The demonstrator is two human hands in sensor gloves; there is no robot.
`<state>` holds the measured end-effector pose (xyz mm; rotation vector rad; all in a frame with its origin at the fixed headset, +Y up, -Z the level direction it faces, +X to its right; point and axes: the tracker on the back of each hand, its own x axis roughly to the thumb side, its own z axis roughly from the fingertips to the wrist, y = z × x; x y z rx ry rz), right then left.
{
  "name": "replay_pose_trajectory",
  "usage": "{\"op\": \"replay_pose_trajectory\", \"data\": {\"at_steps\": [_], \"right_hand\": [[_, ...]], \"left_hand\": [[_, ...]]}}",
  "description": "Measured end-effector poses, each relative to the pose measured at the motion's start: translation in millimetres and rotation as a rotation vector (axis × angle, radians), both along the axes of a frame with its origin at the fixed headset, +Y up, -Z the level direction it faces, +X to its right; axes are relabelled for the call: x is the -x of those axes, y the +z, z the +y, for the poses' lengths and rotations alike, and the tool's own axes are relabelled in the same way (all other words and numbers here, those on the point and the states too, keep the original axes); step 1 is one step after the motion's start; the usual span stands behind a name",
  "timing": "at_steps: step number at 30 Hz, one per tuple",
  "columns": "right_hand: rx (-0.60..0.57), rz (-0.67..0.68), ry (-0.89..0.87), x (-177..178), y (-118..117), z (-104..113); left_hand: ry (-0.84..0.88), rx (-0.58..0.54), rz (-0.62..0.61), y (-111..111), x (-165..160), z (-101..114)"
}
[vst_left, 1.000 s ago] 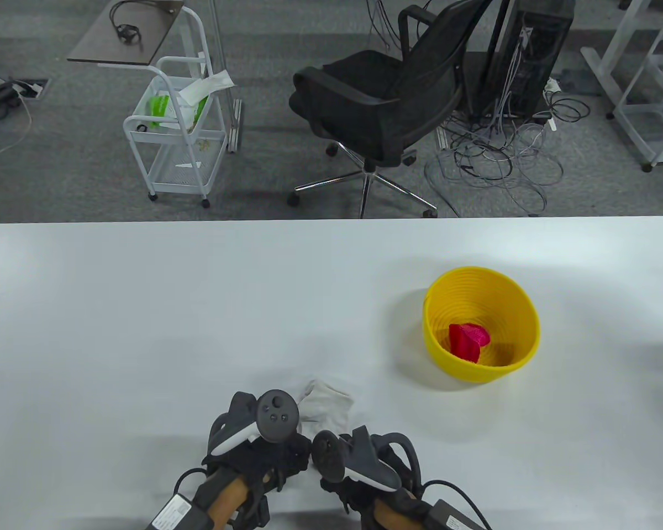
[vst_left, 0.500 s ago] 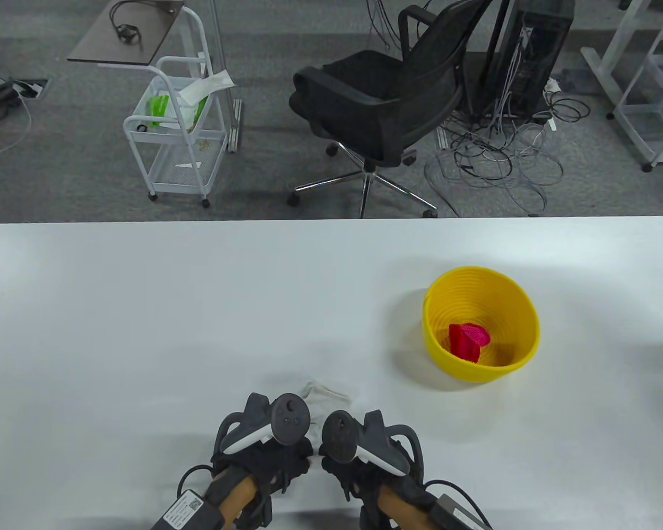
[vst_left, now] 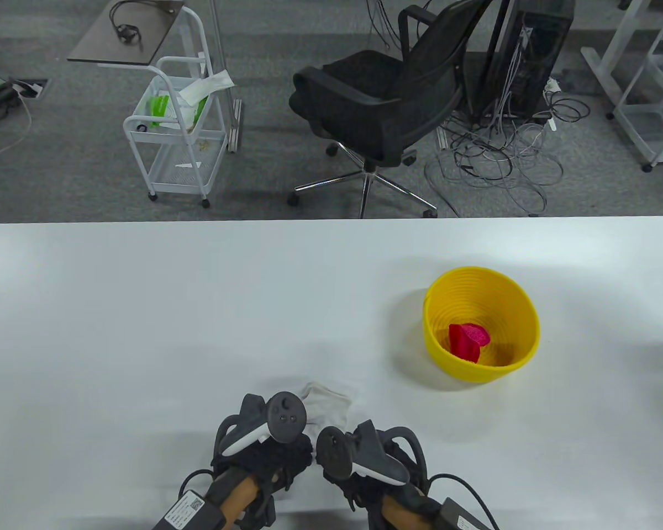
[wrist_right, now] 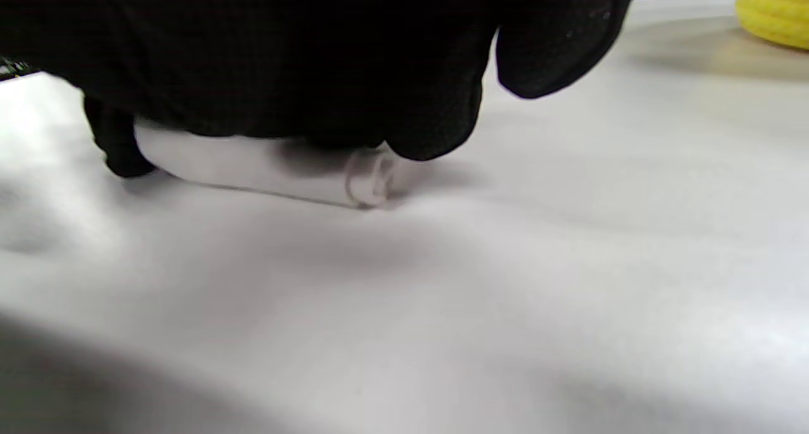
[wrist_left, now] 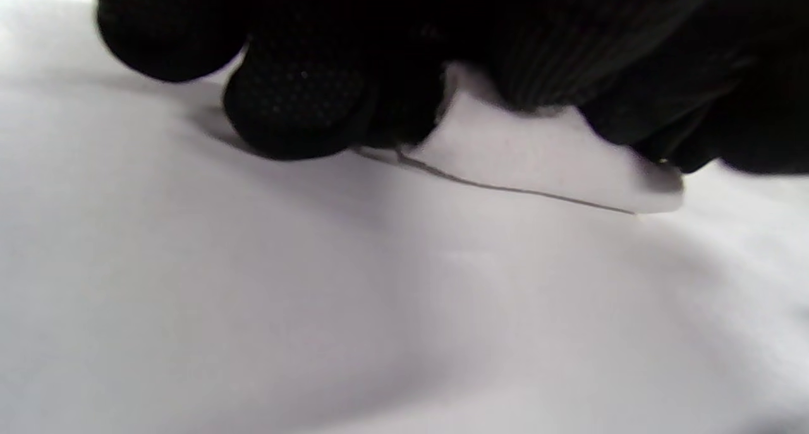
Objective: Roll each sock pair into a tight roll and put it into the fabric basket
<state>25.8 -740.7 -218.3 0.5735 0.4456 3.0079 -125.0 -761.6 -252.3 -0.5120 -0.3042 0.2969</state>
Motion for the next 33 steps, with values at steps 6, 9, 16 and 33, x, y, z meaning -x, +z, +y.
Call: {"op": "replay_pose_trajectory", "data": {"at_steps": [6,9,16,33], "right_hand": [[-0.016,-0.034,0.014,-1.0,-3.7,-6.9],[-0.022,-0.049,0.038,-0.8,-5.8,-11.0],[-0.069,-0.075,0.043,3.2,-5.4,-14.2],[-0.141,-0.015,-0.062,-5.5,0.9,21.7]], "left_hand": [[-0.003,-0.074,0.030,-0.5,11.0,21.4],[0.033,-0.073,0.022,1.4,12.8,22.5],[-0.070,-0.052,-0.012,1.0,3.3,7.8],[-0.037,-0.043,-0.017,-0.2,-1.7,2.6]]}}
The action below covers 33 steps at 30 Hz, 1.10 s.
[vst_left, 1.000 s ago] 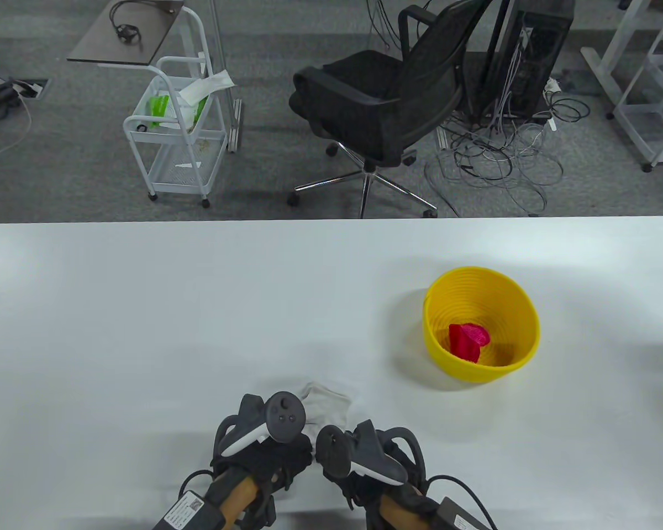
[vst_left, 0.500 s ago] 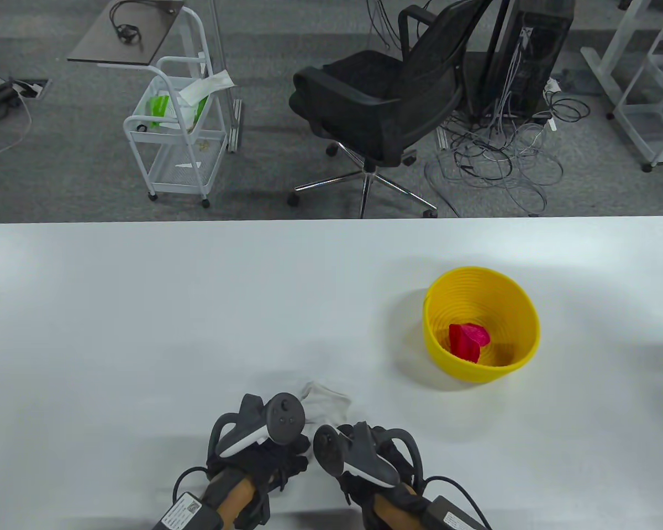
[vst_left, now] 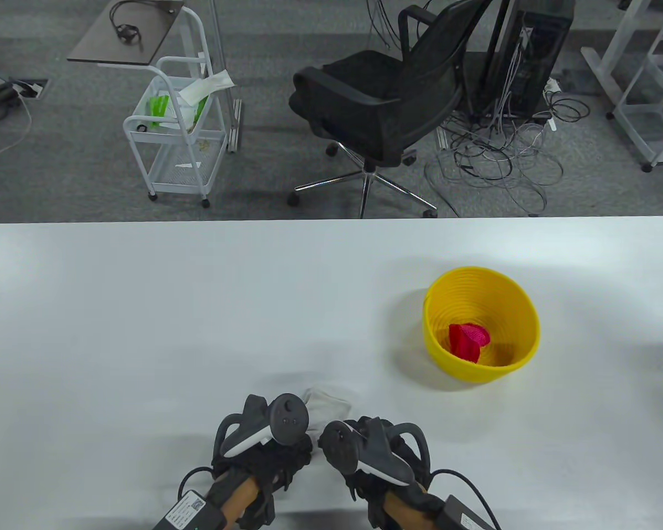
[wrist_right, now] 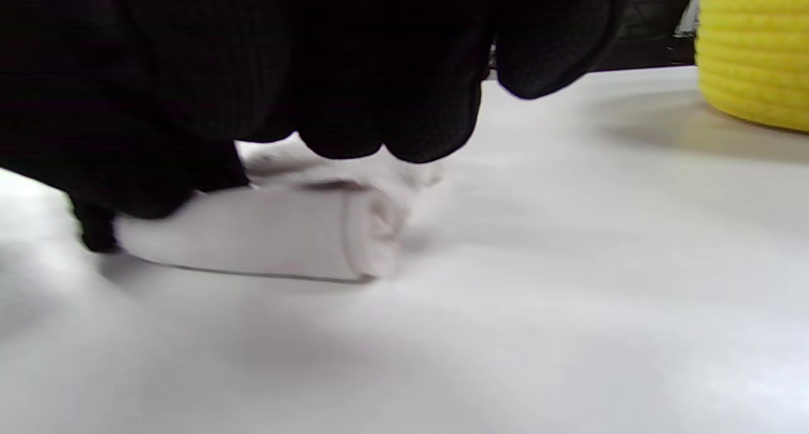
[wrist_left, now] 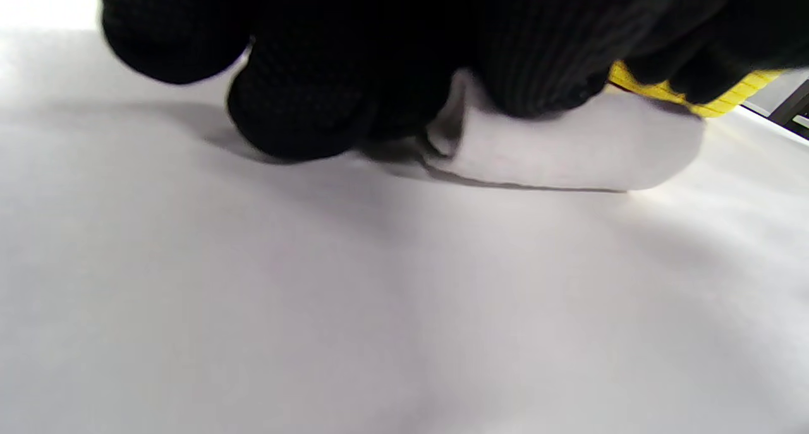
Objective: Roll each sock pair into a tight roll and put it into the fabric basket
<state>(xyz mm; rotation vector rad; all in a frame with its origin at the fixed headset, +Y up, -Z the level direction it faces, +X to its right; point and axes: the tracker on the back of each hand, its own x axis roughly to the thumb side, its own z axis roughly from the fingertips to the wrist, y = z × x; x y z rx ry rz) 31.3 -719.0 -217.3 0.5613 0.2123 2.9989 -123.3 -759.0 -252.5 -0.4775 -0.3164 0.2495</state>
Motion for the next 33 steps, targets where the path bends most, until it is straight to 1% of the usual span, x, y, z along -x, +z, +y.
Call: {"op": "replay_pose_trajectory", "data": {"at_steps": [2,4,6,10,13,16,18,22,33], "right_hand": [[0.029,0.024,-0.008,3.7,4.6,-0.1],[0.044,0.031,0.033,6.8,5.4,-5.3],[0.061,0.022,0.070,7.4,3.2,-11.9],[0.111,-0.021,0.050,4.1,-3.3,-20.6],[0.131,-0.051,0.035,2.0,-6.3,-22.4],[0.128,-0.064,0.045,1.8,-7.2,-23.9],[0.117,-0.075,0.060,2.5,-7.5,-25.9],[0.112,-0.086,0.110,4.1,-9.2,-30.0],[0.091,-0.107,0.086,2.4,-10.1,-28.5]], "left_hand": [[0.005,0.004,0.004,-0.4,0.3,-0.4],[0.006,0.005,0.007,-0.2,0.4,-0.3],[0.006,-0.004,0.012,0.3,0.3,-0.5],[0.010,-0.017,0.030,1.1,0.4,0.4],[-0.006,-0.044,0.039,2.2,1.3,8.3],[0.033,-0.130,0.060,5.7,5.7,20.2],[0.053,-0.119,0.051,7.1,6.9,22.9],[0.013,-0.099,0.032,8.0,4.0,19.3],[-0.054,-0.085,0.014,5.2,-3.0,4.7]]}}
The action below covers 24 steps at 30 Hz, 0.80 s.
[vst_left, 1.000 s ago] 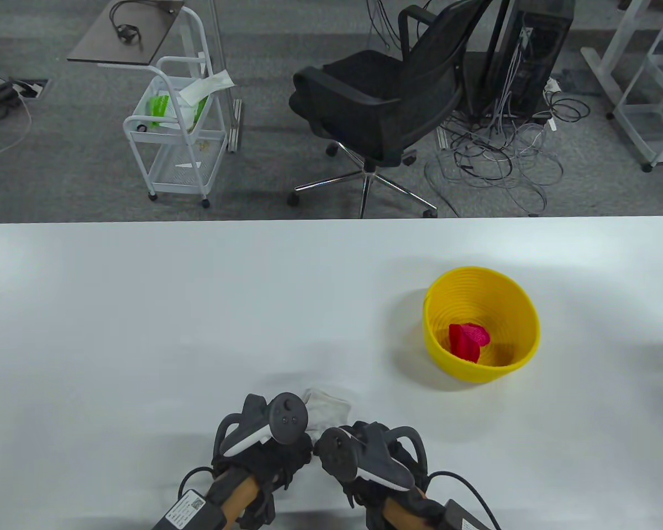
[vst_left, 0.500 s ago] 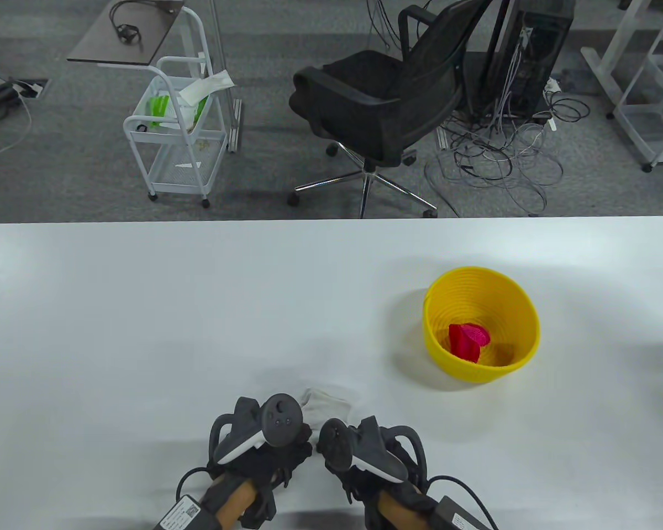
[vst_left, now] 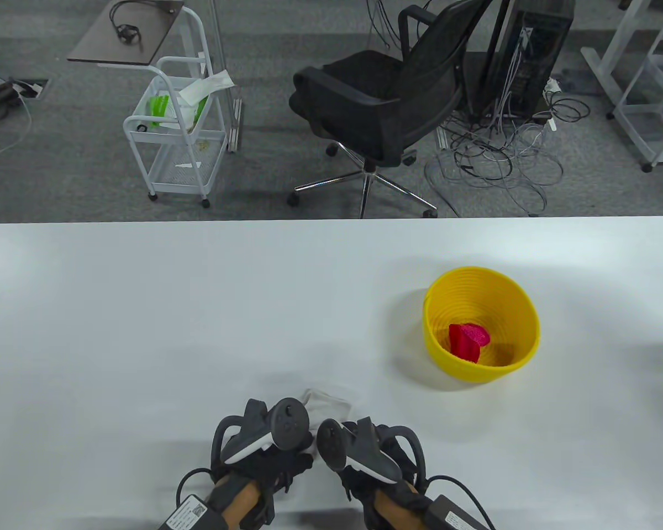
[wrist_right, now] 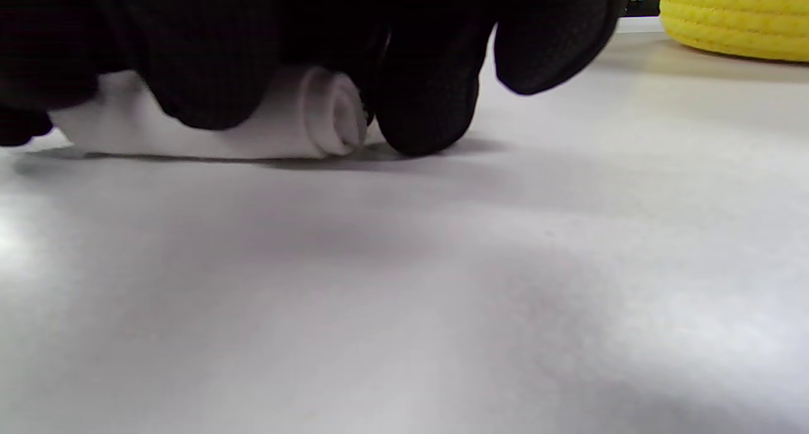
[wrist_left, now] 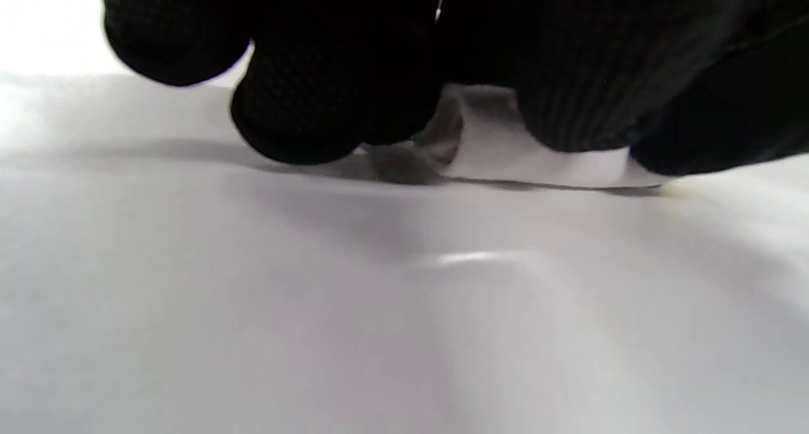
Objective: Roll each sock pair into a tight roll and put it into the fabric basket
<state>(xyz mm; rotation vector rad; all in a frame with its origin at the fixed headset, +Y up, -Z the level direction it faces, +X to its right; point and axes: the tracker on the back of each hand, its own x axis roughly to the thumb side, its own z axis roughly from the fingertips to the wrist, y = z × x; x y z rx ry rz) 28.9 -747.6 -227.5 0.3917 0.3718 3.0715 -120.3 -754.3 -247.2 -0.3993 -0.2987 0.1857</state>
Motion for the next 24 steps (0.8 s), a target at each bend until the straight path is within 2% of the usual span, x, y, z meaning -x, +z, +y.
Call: {"op": "replay_pose_trajectory", "data": {"at_steps": [7,11,13,18,24], "right_hand": [[0.015,-0.011,-0.050,-5.2,-2.6,4.7],[-0.078,0.037,-0.108,-6.1,2.6,22.1],[-0.080,0.064,-0.123,-3.2,6.6,26.4],[-0.028,0.089,-0.053,3.6,9.0,18.1],[0.022,0.040,-0.048,-0.8,2.2,8.5]], "left_hand": [[0.017,0.025,-0.019,-1.4,-2.6,-2.5],[0.032,0.031,-0.022,-1.2,-2.7,-3.1],[0.036,0.040,-0.023,-1.4,-2.8,-3.6],[0.051,0.038,-0.010,-1.0,-2.2,-3.8],[0.100,0.057,0.028,-2.4,4.2,-0.3]]}}
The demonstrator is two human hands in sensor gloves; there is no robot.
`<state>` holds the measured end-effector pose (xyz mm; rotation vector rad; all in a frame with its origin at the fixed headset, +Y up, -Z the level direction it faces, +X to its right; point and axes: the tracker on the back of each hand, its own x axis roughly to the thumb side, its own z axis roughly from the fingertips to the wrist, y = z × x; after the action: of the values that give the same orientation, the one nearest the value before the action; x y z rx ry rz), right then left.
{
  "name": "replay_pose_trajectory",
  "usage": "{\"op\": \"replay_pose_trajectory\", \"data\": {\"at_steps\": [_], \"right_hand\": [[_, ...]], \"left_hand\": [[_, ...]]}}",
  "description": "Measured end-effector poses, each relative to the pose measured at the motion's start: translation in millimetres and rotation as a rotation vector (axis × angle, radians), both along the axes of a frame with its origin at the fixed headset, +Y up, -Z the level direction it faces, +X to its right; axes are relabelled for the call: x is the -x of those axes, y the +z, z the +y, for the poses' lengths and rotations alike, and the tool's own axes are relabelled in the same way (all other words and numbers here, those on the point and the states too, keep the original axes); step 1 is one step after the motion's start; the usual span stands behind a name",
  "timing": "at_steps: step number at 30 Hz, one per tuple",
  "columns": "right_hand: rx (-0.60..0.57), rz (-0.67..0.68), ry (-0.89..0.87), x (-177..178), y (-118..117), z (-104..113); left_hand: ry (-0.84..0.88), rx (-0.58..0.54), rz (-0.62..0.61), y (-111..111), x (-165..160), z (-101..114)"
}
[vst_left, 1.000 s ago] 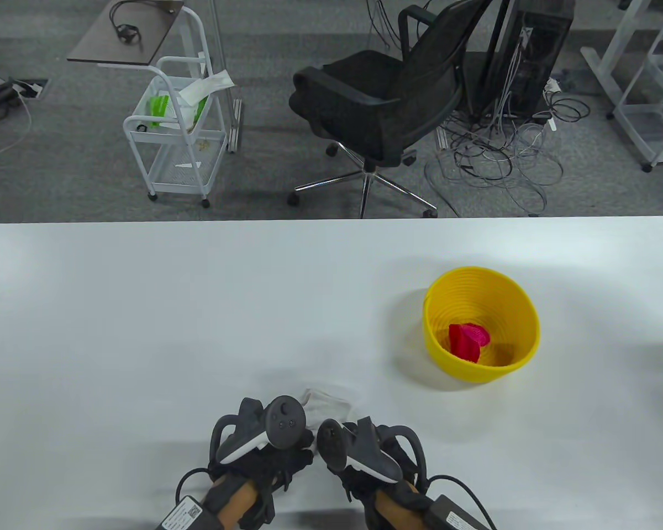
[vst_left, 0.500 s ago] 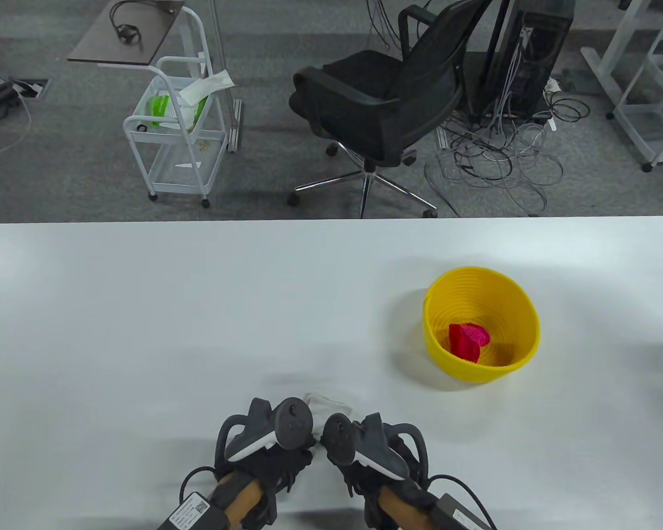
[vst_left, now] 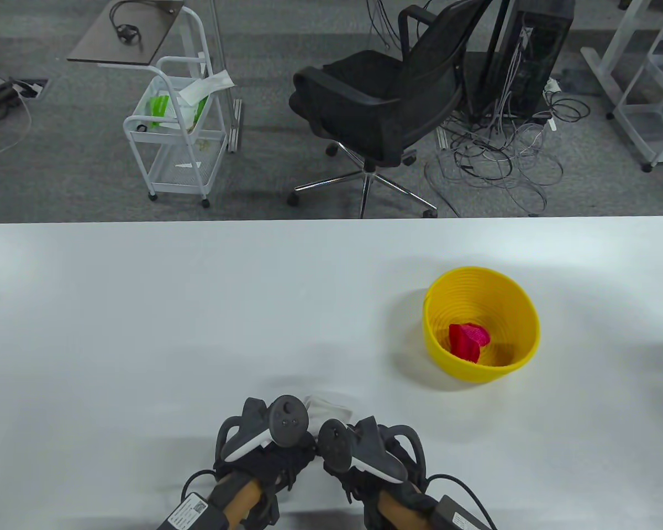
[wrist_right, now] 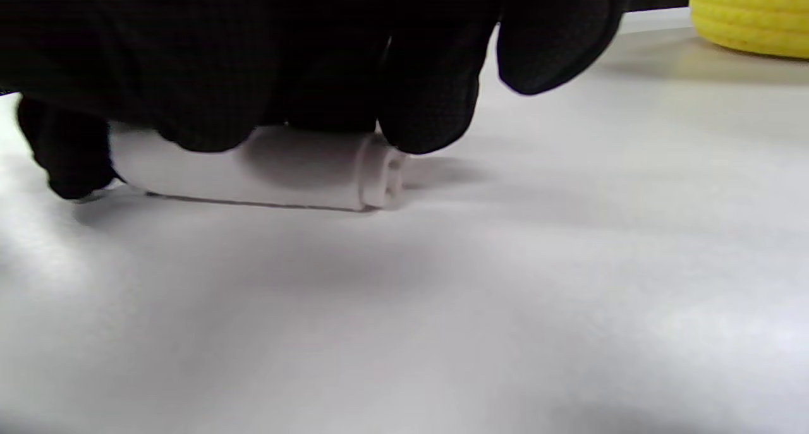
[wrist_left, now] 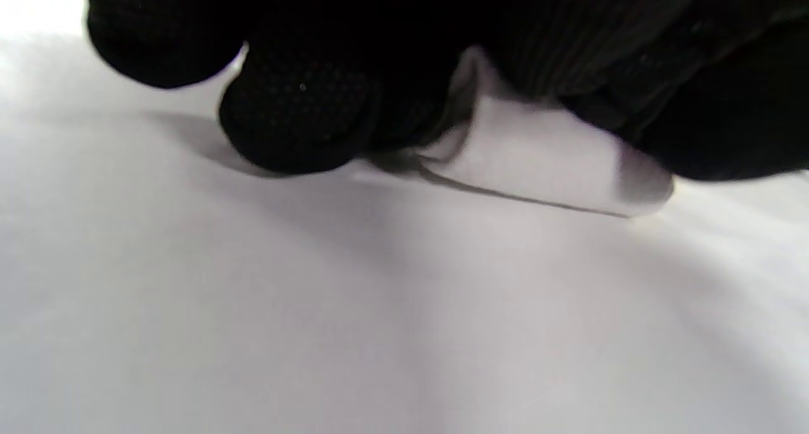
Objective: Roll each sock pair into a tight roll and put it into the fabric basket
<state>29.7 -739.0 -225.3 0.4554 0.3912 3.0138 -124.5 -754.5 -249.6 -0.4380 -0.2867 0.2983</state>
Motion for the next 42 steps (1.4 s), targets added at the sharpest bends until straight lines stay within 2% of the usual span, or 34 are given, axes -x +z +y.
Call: {"op": "replay_pose_trajectory", "data": {"at_steps": [6,9,21,25,29,33,35,38,42], "right_hand": [[0.002,-0.028,0.030,-0.7,-3.3,-6.1],[0.005,-0.045,0.033,-1.5,-5.1,-8.8],[0.064,-0.101,-0.058,-9.1,-12.3,-10.5],[0.086,-0.121,-0.093,-12.4,-14.9,-10.4],[0.061,-0.108,-0.098,-14.1,-15.5,-6.1],[-0.049,-0.065,-0.137,-18.1,-11.1,13.8],[-0.033,-0.017,-0.154,-16.0,-7.0,17.3],[-0.010,0.046,-0.082,-8.2,-0.8,13.6],[0.005,0.040,-0.001,-3.9,-1.6,5.6]], "left_hand": [[0.031,-0.083,0.036,2.0,11.1,20.9],[0.048,-0.108,0.040,3.2,12.2,24.9],[-0.099,-0.065,-0.018,1.3,-2.5,3.2],[-0.123,-0.088,-0.021,0.9,-5.7,-0.1],[-0.122,-0.125,-0.024,0.2,-8.3,0.7],[-0.121,-0.119,-0.025,0.4,-8.7,0.6],[-0.113,-0.109,-0.029,0.2,-8.8,0.6],[-0.111,-0.089,-0.039,0.2,-9.0,-0.3],[-0.089,-0.081,-0.023,0.0,-6.5,-1.9]]}}
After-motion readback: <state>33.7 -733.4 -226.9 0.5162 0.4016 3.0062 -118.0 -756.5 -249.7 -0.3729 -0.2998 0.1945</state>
